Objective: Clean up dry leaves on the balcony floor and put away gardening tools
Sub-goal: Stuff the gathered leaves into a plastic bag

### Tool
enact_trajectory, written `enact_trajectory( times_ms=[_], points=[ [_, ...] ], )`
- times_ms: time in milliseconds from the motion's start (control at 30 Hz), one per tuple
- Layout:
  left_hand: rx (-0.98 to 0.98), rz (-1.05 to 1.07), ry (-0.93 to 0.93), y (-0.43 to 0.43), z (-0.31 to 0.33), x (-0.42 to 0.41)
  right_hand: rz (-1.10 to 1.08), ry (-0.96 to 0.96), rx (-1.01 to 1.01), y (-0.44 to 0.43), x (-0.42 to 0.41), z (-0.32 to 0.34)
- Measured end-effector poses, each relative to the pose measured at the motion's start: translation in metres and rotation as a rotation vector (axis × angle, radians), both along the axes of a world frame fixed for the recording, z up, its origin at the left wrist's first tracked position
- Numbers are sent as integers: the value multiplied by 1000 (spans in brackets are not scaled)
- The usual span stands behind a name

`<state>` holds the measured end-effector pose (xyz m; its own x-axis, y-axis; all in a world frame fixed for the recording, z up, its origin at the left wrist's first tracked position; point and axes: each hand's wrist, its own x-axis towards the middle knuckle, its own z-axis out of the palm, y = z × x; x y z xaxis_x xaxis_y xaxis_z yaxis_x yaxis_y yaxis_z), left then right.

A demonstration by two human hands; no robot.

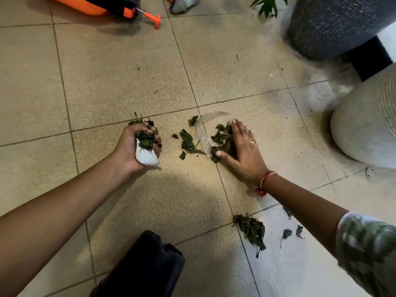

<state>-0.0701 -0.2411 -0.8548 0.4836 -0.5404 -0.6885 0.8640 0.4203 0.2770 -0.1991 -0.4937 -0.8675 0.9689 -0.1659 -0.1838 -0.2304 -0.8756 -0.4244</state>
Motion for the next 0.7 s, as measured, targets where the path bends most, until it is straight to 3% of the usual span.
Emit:
enact_trajectory(
  times_ms=[233, 333, 467, 600, 700],
  points=[
    [71, -21, 4, -6, 2, 0, 261, -1, 30, 42, 47, -3],
    [81, 2, -7, -1, 4, 2, 267, -90, 81, 45, 62, -4],
    [95, 21, -10, 7, 3, 2, 258, -99, -23, 50, 69, -11],
    [101, 9, -22, 12, -1, 3, 478, -81, -153, 64, 82, -16],
    [95, 15, -7, 14, -2, 5, 585, -110, -129, 68, 90, -16]
  ],
)
